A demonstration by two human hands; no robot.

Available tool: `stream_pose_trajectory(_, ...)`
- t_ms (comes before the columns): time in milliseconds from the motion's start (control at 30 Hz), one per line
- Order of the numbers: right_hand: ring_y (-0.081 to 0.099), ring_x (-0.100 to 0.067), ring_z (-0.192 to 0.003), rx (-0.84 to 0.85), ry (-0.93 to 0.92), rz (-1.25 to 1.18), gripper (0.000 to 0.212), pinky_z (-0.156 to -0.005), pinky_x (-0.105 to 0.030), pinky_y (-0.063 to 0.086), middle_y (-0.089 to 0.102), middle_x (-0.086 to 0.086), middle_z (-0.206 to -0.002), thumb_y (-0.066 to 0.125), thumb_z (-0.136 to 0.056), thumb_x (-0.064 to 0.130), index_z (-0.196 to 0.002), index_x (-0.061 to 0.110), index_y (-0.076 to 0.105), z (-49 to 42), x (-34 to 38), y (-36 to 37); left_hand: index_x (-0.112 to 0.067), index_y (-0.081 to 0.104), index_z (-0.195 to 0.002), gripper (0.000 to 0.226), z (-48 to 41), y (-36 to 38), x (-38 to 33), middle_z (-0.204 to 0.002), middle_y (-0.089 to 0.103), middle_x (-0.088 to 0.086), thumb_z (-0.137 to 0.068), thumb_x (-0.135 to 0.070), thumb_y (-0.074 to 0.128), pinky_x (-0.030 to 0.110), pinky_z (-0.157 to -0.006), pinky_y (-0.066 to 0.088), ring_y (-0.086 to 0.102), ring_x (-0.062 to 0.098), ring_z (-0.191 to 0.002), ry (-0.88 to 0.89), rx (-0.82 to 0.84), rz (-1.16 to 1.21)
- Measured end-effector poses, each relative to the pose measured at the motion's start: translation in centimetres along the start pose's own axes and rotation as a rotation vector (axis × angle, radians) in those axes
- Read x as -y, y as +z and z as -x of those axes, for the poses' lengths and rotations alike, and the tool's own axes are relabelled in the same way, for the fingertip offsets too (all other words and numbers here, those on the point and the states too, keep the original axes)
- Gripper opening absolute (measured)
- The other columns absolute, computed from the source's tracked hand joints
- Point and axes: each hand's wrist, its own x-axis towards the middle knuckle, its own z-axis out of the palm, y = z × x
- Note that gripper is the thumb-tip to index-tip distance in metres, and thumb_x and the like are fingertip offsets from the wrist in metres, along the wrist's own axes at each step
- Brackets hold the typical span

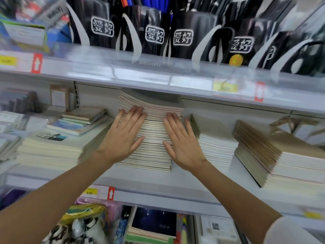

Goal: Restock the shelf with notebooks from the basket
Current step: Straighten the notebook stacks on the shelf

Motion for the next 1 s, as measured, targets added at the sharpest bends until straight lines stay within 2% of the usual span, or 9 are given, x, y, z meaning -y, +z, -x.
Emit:
stream_pose_trajectory(133,0.013,-0.022,-0.149,0.012,0.103,-0.160,0.056,-0.121,-0.046,0.011,0.017,-0.011,-0.160,0.036,-0.099,0.029,-0.151,0.009,0.024,4.4,-2.4,-2.2,-0.009,0.047,-0.128,0.044,-0.4,-2.6,-3.9,-0.120,0.062,0.011,-0.089,-0.030,0.043,0.037,-0.089,0.045,0.061,0.027,-0.103,0.075,-0.024,0.234)
stream_pose_trajectory(200,0.009,-0.018,-0.149,0.059,0.243,-0.223,0.055,-0.121,-0.041,0.009,0.016,-0.008,-0.160,0.033,-0.100,0.029,-0.152,0.015,0.023,6.9,-4.3,-2.7,-0.014,0.046,-0.122,0.038,-1.1,-3.4,-6.7,-0.107,0.063,0.004,-0.087,-0.029,0.044,0.032,-0.071,0.051,0.064,0.022,-0.084,0.053,0.038,0.332)
stream_pose_trajectory(267,0.003,-0.012,-0.149,0.080,0.420,-0.357,0.054,-0.122,-0.036,0.007,0.011,-0.001,-0.161,0.034,-0.102,0.031,-0.153,0.020,0.019,9.6,-6.2,-2.9,-0.020,0.046,-0.124,0.036,-1.7,-4.0,-9.8,-0.106,0.058,-0.006,-0.089,-0.026,0.049,0.029,-0.067,0.049,0.061,0.017,-0.081,-0.046,0.108,0.531)
stream_pose_trajectory(400,0.008,-0.007,-0.147,0.068,0.858,-0.803,0.060,-0.119,-0.030,0.011,0.008,0.011,-0.161,0.039,-0.100,0.044,-0.153,0.029,0.015,13.3,-9.7,-3.5,-0.029,0.047,-0.124,0.030,-4.0,-4.2,-16.3,-0.113,0.055,-0.012,-0.095,-0.019,0.052,0.024,-0.084,0.048,0.057,0.005,-0.099,-0.457,0.186,1.218)
stream_pose_trajectory(533,0.016,-0.010,-0.146,0.079,1.125,-1.075,0.066,-0.111,-0.023,0.011,0.017,0.013,-0.158,0.034,-0.097,0.055,-0.154,0.031,0.010,14.2,-11.8,-3.1,-0.018,0.033,-0.146,0.048,-7.1,-1.2,-19.8,-0.142,0.043,-0.006,-0.101,-0.034,0.041,0.027,-0.109,0.029,0.039,0.012,-0.132,-0.803,0.279,1.374)
stream_pose_trajectory(700,0.015,-0.006,-0.146,0.102,1.263,-1.363,0.100,-0.122,-0.039,0.009,0.012,0.016,-0.159,0.028,-0.071,0.091,-0.153,0.035,0.013,13.1,-14.0,0.6,-0.022,0.023,-0.152,0.073,-10.8,4.0,-20.7,-0.152,0.032,-0.008,-0.093,-0.061,0.040,0.036,-0.118,0.018,0.028,0.014,-0.141,-1.176,0.245,1.714)
stream_pose_trajectory(767,0.019,-0.007,-0.145,0.079,1.288,-1.497,0.090,-0.122,-0.038,0.009,0.017,0.015,-0.158,0.025,-0.081,0.083,-0.153,0.030,0.015,12.0,-14.4,1.5,-0.029,0.032,-0.149,0.098,-11.8,7.9,-20.9,-0.149,0.041,-0.009,-0.070,-0.086,0.045,0.041,-0.117,0.023,0.037,0.016,-0.137,-1.235,0.272,1.795)
stream_pose_trajectory(867,0.014,-0.009,-0.147,0.112,1.309,-1.586,0.089,-0.122,-0.041,0.006,0.012,0.015,-0.159,0.019,-0.080,0.083,-0.154,0.034,0.011,11.0,-14.4,3.0,-0.037,0.048,-0.138,0.100,-12.1,14.3,-21.6,-0.139,0.053,-0.010,-0.055,-0.094,0.048,0.045,-0.114,0.028,0.045,0.018,-0.132,-1.209,0.305,1.914)
stream_pose_trajectory(1000,0.009,-0.009,-0.147,0.079,1.297,-1.572,0.084,-0.121,-0.039,0.005,0.011,0.016,-0.159,0.018,-0.083,0.080,-0.153,0.034,0.011,11.0,-14.6,4.5,-0.034,0.033,-0.147,0.106,-12.9,10.1,-22.4,-0.151,0.036,-0.012,-0.057,-0.090,0.043,0.043,-0.119,0.019,0.031,0.012,-0.141,-1.175,0.256,1.918)
